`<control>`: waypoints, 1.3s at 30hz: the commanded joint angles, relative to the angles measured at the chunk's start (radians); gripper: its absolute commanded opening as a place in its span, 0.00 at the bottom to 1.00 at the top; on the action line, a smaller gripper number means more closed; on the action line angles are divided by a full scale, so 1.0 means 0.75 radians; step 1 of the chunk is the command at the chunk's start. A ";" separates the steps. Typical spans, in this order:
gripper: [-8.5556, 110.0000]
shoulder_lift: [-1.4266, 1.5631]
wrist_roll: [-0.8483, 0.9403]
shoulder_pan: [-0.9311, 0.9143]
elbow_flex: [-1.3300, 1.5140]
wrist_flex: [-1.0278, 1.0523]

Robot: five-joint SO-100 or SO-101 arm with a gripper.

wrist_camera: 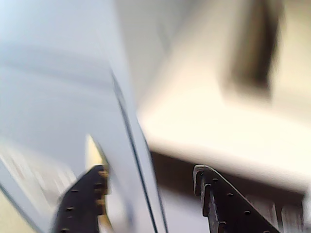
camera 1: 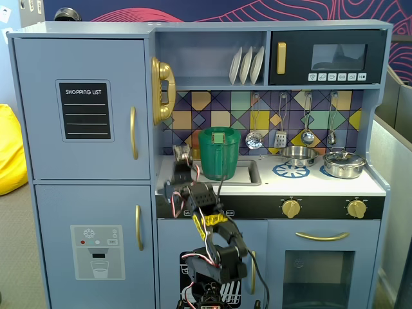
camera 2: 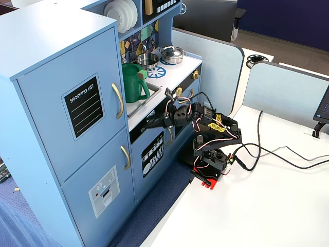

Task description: Open the left cabinet door

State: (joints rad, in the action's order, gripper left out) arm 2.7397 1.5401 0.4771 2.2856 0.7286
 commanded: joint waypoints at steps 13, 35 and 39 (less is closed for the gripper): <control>0.28 -0.333 0.014 0.145 -0.413 -0.546; 0.26 -0.697 0.258 0.325 -0.650 -0.820; 0.25 -0.671 0.352 0.397 -0.630 -0.820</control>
State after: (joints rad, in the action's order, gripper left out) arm 2.2197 1.7518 0.7317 1.8776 0.1457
